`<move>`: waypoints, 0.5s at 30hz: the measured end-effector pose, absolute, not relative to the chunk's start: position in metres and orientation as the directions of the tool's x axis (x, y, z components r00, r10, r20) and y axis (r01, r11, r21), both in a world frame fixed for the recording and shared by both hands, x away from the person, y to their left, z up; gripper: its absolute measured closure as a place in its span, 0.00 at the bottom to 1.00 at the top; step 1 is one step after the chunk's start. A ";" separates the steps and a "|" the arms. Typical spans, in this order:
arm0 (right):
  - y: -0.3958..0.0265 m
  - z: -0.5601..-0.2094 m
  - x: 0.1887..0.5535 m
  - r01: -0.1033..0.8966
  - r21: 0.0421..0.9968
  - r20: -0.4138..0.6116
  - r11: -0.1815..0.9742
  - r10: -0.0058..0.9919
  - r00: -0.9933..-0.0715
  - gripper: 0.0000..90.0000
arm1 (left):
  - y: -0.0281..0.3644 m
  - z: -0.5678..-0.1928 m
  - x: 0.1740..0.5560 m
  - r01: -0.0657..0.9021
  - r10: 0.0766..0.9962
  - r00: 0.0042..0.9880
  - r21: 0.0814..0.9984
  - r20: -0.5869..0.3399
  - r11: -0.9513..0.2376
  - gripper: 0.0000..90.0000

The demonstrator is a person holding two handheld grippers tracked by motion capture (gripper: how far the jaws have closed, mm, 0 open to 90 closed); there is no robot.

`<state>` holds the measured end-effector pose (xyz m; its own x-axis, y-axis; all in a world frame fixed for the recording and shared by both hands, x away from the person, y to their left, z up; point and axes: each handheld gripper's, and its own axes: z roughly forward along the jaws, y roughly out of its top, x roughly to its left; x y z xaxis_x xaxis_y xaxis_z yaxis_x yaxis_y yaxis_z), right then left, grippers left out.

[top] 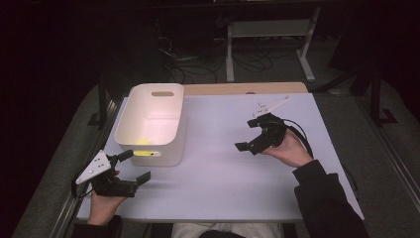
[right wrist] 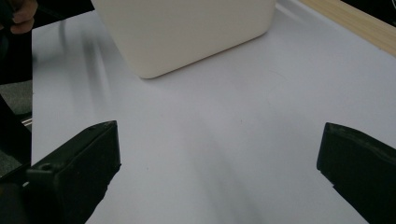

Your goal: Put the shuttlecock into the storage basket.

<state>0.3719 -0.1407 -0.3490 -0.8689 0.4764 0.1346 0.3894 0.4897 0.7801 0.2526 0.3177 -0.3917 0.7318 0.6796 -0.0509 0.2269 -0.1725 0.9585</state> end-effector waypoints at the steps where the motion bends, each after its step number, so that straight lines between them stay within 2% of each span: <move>1: -0.142 -0.350 0.372 0.396 0.779 0.142 0.486 0.478 -0.867 0.00 | 0.318 -0.392 0.253 0.227 0.679 0.732 0.958 -0.051 -0.173 0.00; 15: -0.169 -0.362 0.360 0.423 0.791 0.159 0.441 0.520 -0.839 0.00 | 0.317 -0.392 0.253 0.229 0.677 0.734 0.958 -0.054 -0.171 0.00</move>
